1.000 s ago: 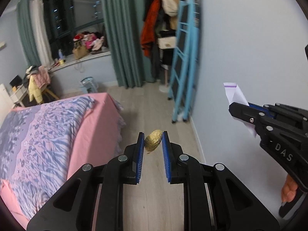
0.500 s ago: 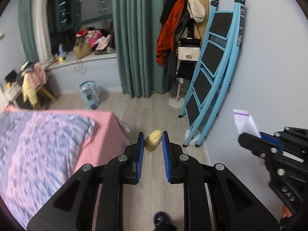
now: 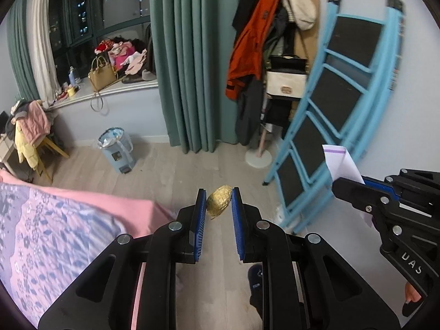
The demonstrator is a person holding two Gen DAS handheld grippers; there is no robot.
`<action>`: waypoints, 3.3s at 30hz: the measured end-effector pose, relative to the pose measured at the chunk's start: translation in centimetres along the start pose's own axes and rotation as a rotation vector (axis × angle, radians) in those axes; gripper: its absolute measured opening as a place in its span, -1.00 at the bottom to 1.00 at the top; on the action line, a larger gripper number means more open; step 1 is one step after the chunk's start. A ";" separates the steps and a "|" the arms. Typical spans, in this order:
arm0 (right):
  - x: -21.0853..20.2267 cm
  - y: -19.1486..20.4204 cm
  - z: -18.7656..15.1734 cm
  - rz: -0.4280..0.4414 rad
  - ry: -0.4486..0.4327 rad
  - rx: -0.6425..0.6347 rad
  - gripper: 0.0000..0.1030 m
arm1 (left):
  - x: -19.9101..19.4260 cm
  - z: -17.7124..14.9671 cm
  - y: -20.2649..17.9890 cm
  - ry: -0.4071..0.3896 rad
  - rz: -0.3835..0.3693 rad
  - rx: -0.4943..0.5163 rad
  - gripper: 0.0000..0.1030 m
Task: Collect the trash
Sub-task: 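Bring both held items over the blue-rimmed trash bin, then lower the peanut shell in the left tool into the bin while the right tool lowers the paper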
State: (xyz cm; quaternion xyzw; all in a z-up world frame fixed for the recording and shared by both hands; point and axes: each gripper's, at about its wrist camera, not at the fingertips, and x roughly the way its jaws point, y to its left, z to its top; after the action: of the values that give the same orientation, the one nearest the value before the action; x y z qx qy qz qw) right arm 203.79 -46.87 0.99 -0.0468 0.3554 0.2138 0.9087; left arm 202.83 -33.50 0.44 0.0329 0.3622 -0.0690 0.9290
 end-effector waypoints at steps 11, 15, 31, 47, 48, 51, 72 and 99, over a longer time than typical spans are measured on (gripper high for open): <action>13.1 -7.3 14.4 0.104 -0.001 -0.104 -0.88 | 13.7 14.9 4.1 0.031 0.130 -0.077 -0.67; 17.2 -8.6 19.0 0.138 -0.002 -0.102 -0.88 | 17.6 18.1 6.8 0.048 0.164 -0.104 -0.67; 37.3 -6.1 36.3 0.199 0.036 -0.244 -0.88 | 37.8 31.6 26.3 0.053 0.211 -0.181 -0.67; 60.2 -1.2 53.9 0.469 0.113 -0.433 -0.88 | 50.0 42.3 42.9 0.118 0.417 -0.390 -0.67; 61.1 -0.9 55.0 0.487 0.114 -0.452 -0.88 | 50.3 42.8 43.5 0.121 0.433 -0.393 -0.67; 64.5 0.5 57.6 0.533 0.116 -0.534 -0.88 | 51.4 44.8 46.5 0.120 0.495 -0.435 -0.67; 81.5 18.4 64.7 0.599 0.241 -0.711 -0.88 | 59.1 43.9 69.4 0.172 0.560 -0.628 -0.67; 104.5 25.1 59.5 0.652 0.555 -0.875 -0.88 | 75.7 34.5 81.8 0.420 0.563 -0.892 -0.67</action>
State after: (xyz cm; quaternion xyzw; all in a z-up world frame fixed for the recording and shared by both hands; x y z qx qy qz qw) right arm 298.99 27.06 -22.78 -0.3586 0.4542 0.5870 0.5662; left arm 293.46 35.60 -24.59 -0.2546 0.5103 0.3492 0.7435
